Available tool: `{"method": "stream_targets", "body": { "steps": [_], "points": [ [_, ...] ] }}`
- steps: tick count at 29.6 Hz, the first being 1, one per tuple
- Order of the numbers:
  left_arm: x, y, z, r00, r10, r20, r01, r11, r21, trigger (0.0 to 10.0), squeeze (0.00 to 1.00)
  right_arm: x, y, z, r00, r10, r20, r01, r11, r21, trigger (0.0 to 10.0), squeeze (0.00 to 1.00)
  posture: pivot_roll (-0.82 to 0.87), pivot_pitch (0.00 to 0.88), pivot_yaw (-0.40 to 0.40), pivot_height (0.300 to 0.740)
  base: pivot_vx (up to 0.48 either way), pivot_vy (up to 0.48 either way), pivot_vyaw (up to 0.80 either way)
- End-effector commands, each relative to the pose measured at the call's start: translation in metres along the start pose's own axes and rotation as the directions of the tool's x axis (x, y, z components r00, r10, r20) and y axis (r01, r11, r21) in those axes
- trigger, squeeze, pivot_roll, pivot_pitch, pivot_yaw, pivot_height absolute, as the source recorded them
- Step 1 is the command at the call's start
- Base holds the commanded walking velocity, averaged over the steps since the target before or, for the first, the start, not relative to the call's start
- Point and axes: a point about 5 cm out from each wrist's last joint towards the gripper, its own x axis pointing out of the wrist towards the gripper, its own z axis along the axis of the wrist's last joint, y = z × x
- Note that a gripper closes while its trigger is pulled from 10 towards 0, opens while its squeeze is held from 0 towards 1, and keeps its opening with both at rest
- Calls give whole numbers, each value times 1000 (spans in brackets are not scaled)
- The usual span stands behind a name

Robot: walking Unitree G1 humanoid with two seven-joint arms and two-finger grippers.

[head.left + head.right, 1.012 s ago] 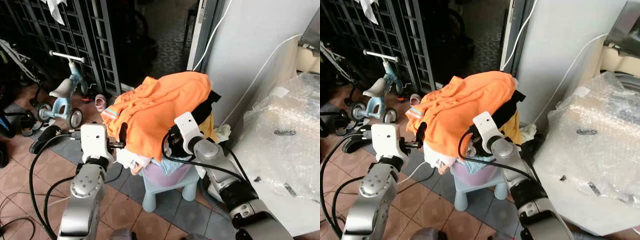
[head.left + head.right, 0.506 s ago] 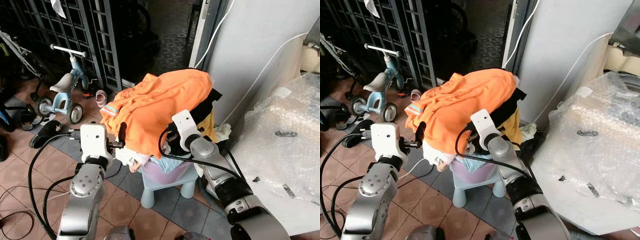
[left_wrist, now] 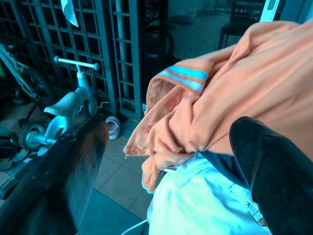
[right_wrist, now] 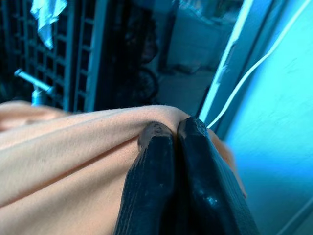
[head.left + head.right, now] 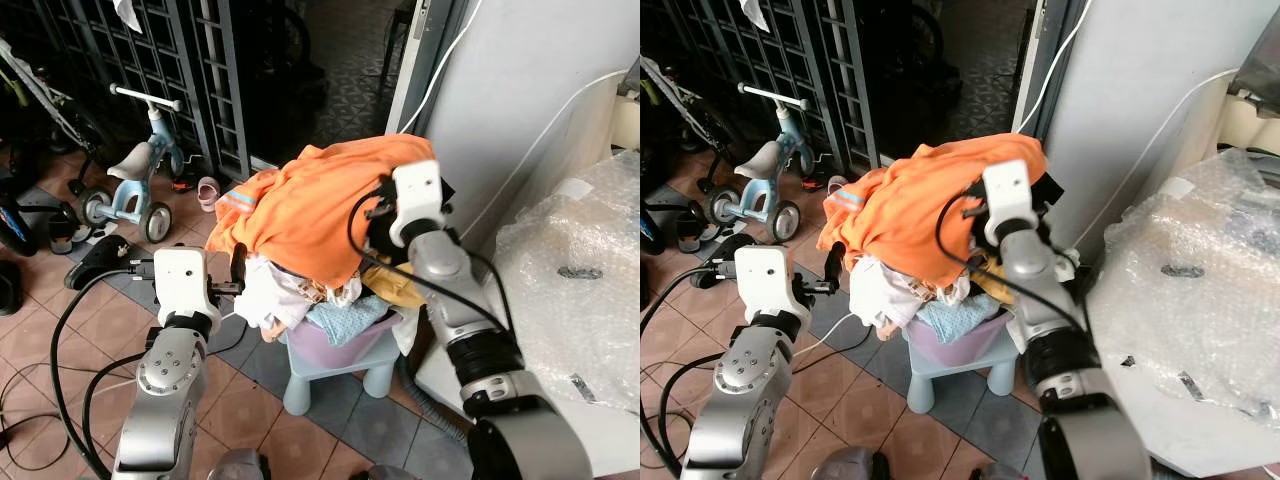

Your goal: Clothes washing

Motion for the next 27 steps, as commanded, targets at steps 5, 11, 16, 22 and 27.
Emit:
{"method": "stream_targets", "body": {
  "steps": [5, 11, 16, 22, 27],
  "points": [
    [6, -8, 2, 1000, -29, 11, 29, 1000, 2, 10000, 0, 4, -19, 15, 998, -26, 53, 21, 996, 82, 0, 0, -2, 0, -26, 740, 0, 0, 0],
    [4, -7, -1, 1000, -23, 2, 23, 1000, 3, 10000, 0, -19, 15, -16, 989, 140, -49, -135, 987, 89, 0, 0, 4, 0, -33, 740, 0, 0, 0],
    [3, -8, -3, 1000, -22, -10, 22, 1000, 2, 10000, 0, -39, 37, -60, 920, 231, -316, -229, 972, 44, 5647, 451, 10, 0, -39, 740, 0, 0, 0],
    [0, -9, -4, 999, -33, -13, 34, 999, 18, 10000, 0, -41, 30, -55, 943, 177, -282, -188, 982, -12, 10000, 1000, 13, 0, -43, 740, 0, 0, 0],
    [-2, -9, -4, 999, -33, -16, 34, 999, 20, 10000, 0, -35, 22, -20, 987, 148, -62, -151, 987, -55, 10000, 1000, 16, 0, -44, 740, 0, 0, 0]
  ]
}}
